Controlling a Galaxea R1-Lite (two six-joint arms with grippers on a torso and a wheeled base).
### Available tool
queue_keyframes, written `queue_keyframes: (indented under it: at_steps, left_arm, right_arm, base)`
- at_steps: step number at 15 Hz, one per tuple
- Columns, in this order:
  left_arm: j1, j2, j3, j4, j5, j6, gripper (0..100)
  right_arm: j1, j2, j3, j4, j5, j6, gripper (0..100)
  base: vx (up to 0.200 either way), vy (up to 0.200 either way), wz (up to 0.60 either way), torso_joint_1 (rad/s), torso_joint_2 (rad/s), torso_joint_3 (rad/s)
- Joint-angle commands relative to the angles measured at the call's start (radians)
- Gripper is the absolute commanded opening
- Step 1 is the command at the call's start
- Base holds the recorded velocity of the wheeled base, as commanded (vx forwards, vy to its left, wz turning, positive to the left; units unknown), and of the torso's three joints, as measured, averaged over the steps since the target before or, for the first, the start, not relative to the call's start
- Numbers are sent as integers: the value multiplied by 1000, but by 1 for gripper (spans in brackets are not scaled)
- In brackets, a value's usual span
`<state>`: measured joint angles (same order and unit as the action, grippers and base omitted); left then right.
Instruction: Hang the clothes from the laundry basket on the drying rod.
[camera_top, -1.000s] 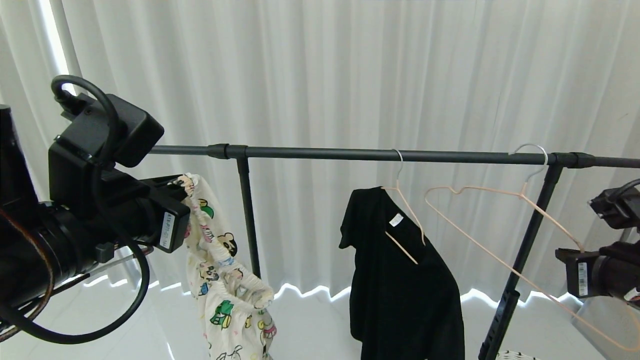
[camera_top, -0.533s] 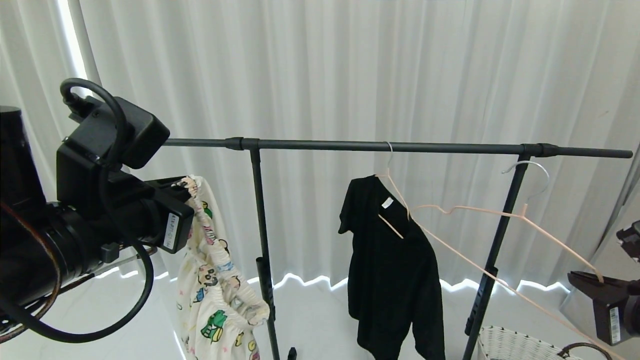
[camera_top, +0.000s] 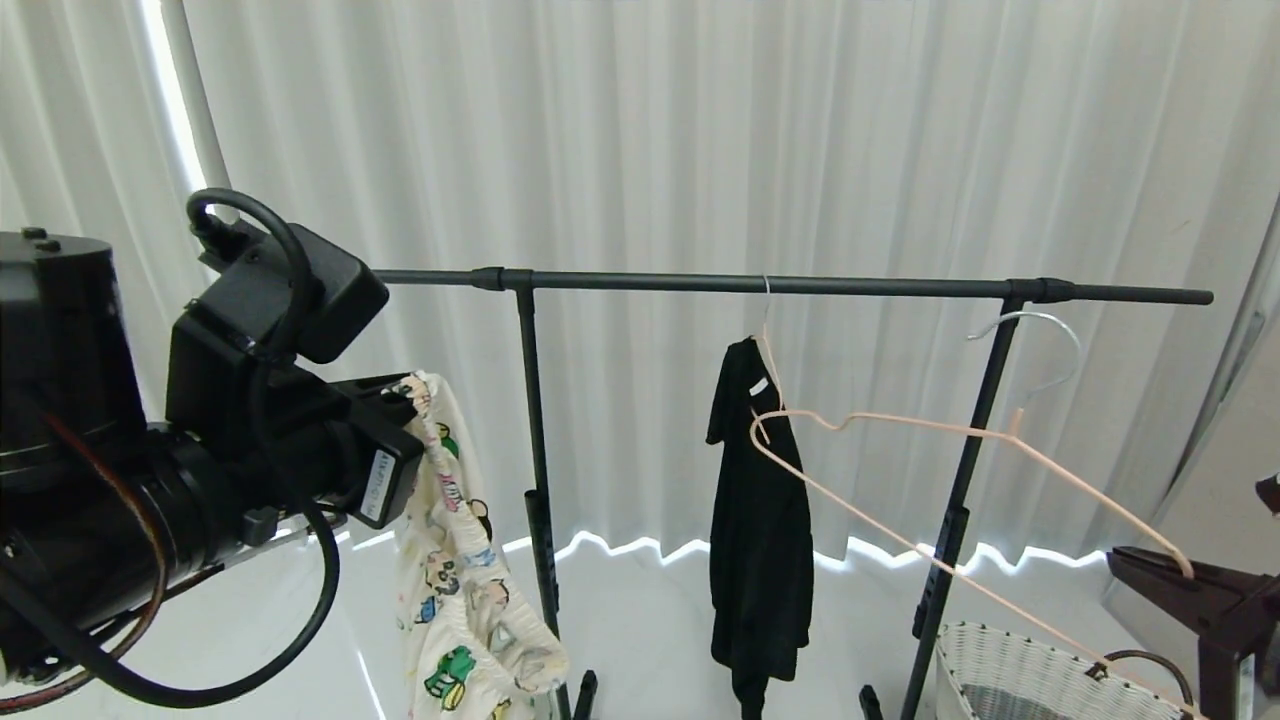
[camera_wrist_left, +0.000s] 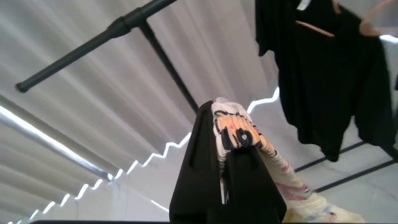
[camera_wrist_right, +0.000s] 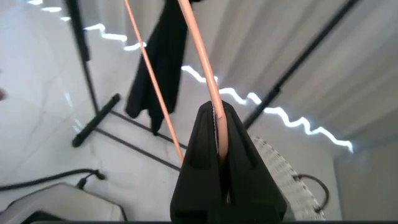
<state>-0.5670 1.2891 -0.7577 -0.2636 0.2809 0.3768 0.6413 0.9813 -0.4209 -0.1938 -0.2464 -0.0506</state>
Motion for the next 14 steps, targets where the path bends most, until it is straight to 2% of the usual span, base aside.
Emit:
queue_keyframes:
  at_steps: [1, 2, 3, 6, 8, 11, 14]
  left_arm:
    - [-22, 35, 3, -3, 3, -6, 0]
    - [-20, 58, 1, -3, 11, -10, 0]
    - [-19, 93, -6, -3, 50, -38, 0]
    - [-20, 220, -58, -2, 173, -222, 0]
    - [-22, 253, -63, 1, 181, -279, 0]
    - [-24, 280, -63, 3, 181, -343, 0]
    - [-27, 300, -63, 3, 182, -458, 0]
  right_arm:
    - [107, -1, 1, -1, -1, 3, 0]
    - [150, 2, 1, -1, -1, 5, 0]
    - [196, 5, 2, -1, -1, 8, 0]
    - [344, 40, -1, -3, -2, 58, 0]
    - [403, 85, -7, -10, -7, 97, 0]
    - [422, 209, -12, -164, -8, 120, 0]
    - [423, 237, -13, -197, -8, 118, 0]
  base:
    - [0, 0, 0, 0, 0, 0]
    - [0, 0, 0, 0, 0, 0]
    - [0, 0, 0, 0, 0, 0]
    - [0, 0, 0, 0, 0, 0]
    - [0, 0, 0, 0, 0, 0]
    - [0, 0, 0, 0, 0, 0]
    - [0, 0, 0, 0, 0, 0]
